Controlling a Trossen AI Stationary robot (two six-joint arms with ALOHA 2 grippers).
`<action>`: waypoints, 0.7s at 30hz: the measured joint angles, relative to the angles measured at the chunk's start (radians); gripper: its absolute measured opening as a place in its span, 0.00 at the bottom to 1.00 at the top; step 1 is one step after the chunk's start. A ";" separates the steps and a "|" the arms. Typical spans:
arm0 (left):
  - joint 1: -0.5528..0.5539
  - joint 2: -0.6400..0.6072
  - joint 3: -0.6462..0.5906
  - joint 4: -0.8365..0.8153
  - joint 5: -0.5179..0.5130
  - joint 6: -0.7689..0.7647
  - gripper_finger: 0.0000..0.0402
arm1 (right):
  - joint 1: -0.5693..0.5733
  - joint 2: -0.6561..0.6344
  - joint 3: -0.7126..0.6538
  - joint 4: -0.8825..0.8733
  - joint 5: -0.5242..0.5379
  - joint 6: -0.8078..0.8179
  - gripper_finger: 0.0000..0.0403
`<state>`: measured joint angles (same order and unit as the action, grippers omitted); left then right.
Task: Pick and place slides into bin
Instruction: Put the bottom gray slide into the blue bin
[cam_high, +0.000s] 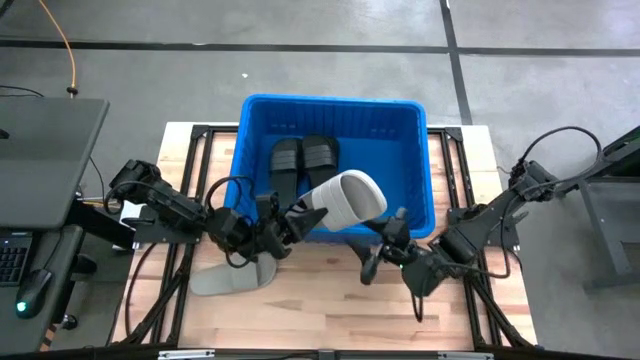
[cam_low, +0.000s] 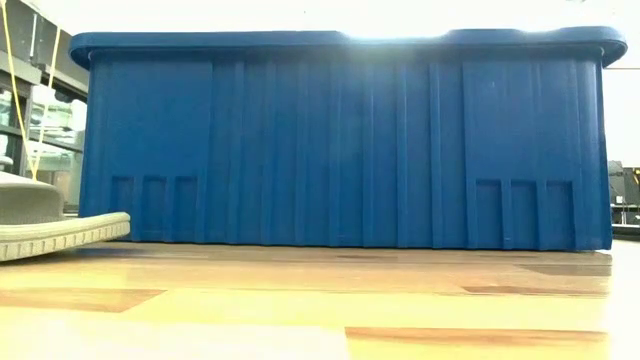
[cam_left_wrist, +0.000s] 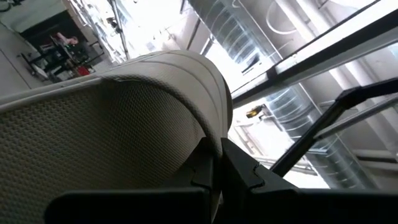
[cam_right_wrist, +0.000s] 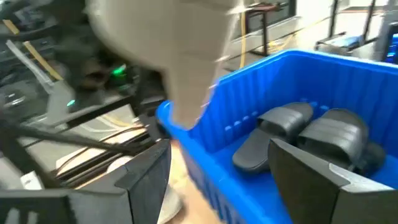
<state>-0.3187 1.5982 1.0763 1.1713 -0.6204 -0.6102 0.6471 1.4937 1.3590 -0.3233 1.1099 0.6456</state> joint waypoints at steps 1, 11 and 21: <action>0.000 0.000 0.000 0.000 0.003 0.000 0.00 | -0.010 0.000 0.000 0.000 0.000 0.000 0.64; 0.027 -0.001 0.000 0.008 -0.014 0.001 0.00 | -0.083 0.054 0.000 0.355 -0.102 -0.283 0.64; 0.038 -0.002 0.000 0.004 0.000 0.007 0.00 | -0.118 0.074 0.000 0.410 -0.044 -0.262 0.64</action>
<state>-0.2806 1.5961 1.0767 1.1753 -0.6204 -0.6027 0.5287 1.5673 1.3589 0.0868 1.0660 0.3832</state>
